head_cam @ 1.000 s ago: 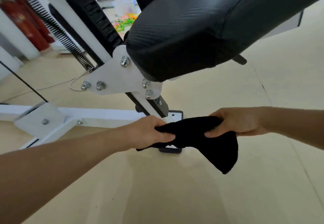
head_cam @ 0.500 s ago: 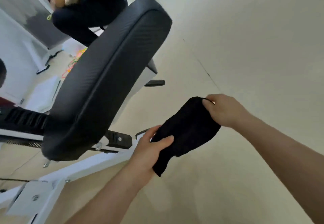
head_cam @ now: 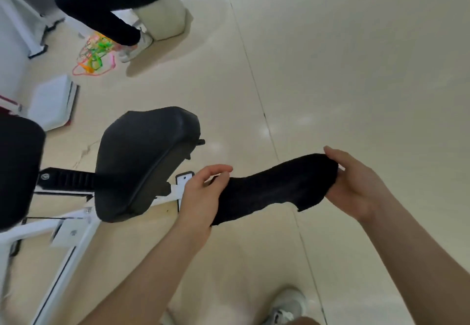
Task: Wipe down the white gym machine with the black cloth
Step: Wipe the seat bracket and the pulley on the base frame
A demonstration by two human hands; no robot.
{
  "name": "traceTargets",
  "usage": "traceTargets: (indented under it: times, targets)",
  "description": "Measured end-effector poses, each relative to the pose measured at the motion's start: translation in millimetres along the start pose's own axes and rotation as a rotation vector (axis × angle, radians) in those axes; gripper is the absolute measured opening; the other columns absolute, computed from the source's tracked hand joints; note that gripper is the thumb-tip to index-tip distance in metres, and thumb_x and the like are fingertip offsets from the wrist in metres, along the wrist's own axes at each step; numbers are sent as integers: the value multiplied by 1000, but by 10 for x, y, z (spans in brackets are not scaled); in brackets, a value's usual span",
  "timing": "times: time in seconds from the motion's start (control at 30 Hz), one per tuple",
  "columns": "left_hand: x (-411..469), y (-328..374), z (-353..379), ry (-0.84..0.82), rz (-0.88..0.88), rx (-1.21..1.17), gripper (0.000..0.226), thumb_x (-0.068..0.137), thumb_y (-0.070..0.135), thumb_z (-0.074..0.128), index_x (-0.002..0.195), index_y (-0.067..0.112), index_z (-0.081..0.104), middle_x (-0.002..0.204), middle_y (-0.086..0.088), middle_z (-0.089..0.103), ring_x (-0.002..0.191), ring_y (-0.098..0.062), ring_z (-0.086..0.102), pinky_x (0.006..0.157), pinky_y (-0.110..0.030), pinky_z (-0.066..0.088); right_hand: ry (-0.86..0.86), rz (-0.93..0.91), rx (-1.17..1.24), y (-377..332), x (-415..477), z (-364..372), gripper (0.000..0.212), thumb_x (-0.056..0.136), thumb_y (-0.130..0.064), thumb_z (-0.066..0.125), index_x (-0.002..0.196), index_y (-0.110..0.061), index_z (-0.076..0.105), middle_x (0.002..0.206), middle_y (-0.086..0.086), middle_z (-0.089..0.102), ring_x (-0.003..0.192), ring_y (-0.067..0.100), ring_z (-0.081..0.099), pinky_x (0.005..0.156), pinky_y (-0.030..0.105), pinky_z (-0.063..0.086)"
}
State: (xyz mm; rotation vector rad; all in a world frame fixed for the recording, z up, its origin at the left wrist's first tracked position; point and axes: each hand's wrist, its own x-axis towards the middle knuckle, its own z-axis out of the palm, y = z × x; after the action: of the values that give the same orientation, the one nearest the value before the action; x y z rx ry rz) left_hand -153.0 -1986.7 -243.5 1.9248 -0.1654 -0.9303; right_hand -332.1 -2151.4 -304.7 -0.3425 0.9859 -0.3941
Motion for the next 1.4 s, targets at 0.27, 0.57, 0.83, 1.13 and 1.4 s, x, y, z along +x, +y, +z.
traceTargets:
  times: [0.27,0.57,0.83,1.13,1.4]
  targets:
    - [-851,1327,-387,133,95,-228,18,95,13,59,93,23,74,88,-9,67,87,-22,63,75,-39,56,-61,-7,-2,-998,-711,773,53,61,-13,84,106,-15,55,104,9,51,94,27,56,83,40,49]
    - [-1062,2211,-952,196,12,-254,28,95,0,55,109,20,69,99,-12,72,87,-29,70,76,-45,57,-138,99,-121,-1919,-1048,1935,5,91,-10,65,94,-6,64,78,7,59,70,20,64,81,34,52]
    - [-1362,2626,-1098,553,-113,-122,14,94,22,63,83,23,72,84,-3,73,71,-16,68,63,-35,55,-335,67,-660,-2847,-1301,2887,46,91,13,40,124,-12,60,112,13,66,91,27,67,69,31,57]
    - [-1780,3179,-1300,641,-30,-1020,29,98,-4,42,112,13,61,93,-7,74,81,-15,70,70,-24,59,-515,-39,-789,-3536,-1519,3987,24,93,0,54,96,-16,72,98,3,70,85,12,66,69,22,43]
    - [-1829,3629,-1049,1070,-2,-830,9,91,10,66,98,5,70,89,-4,70,84,-15,64,77,-25,51,-797,169,-774,-3909,-1169,4747,26,91,5,59,112,-7,66,97,4,64,72,10,61,51,17,44]
